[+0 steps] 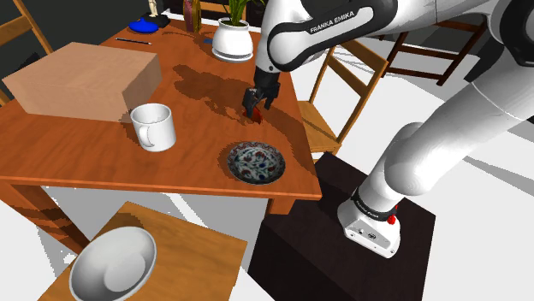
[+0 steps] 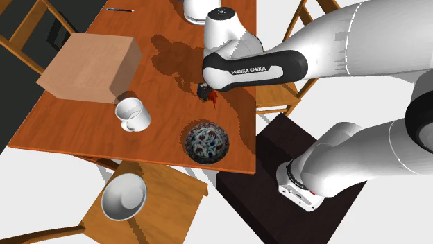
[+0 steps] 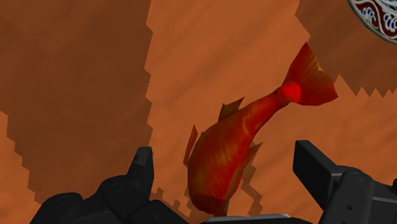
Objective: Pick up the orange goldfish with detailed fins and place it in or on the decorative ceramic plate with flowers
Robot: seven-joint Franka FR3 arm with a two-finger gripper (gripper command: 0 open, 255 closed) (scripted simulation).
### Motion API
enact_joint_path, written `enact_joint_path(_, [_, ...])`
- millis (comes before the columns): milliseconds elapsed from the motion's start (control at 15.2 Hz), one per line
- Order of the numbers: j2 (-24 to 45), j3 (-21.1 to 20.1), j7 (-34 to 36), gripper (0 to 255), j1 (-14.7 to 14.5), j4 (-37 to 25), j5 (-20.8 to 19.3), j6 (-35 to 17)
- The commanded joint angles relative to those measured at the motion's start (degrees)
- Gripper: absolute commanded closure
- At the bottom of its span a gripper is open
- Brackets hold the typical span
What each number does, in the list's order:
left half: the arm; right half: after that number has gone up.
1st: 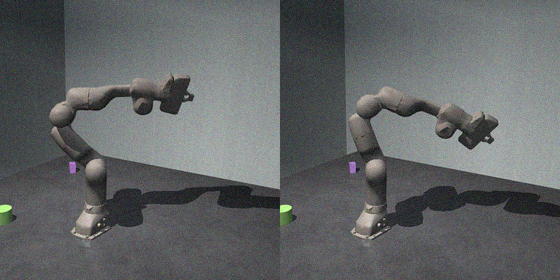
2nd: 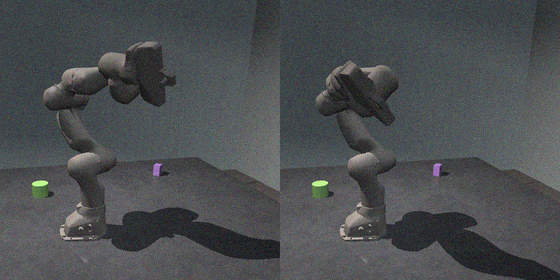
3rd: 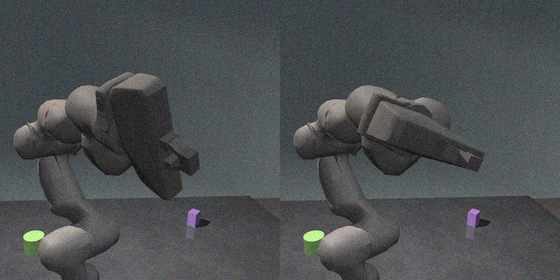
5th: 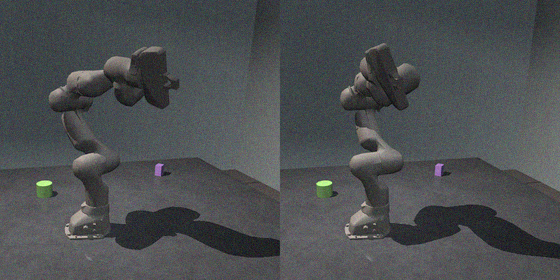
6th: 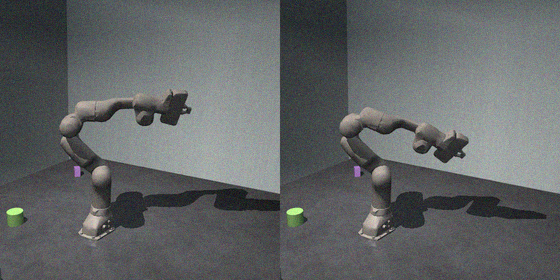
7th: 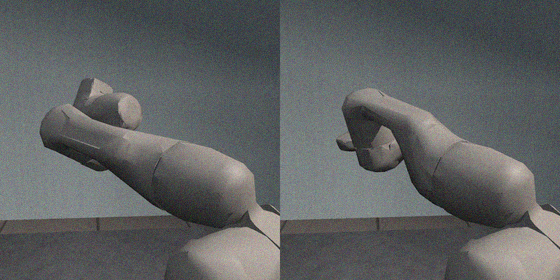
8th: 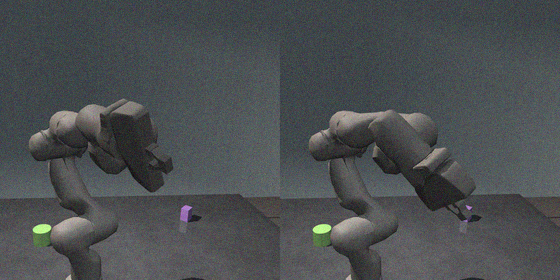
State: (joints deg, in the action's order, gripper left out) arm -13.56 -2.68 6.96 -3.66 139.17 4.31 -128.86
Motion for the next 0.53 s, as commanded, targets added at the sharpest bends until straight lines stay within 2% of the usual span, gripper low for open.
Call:
enact_joint_path(0, [0.1,0.0,0.0,0,0.0,0.1,0.0,-0.2])
enact_joint_path(264, [0.1,0.0,0.0,0,0.0,0.1,0.0,-0.2])
enact_joint_path(330, [0.1,0.0,0.0,255,0.0,0.1,0.0,-0.2])
enact_joint_path(462, [0.1,0.0,0.0,255,0.0,0.1,0.0,-0.2])
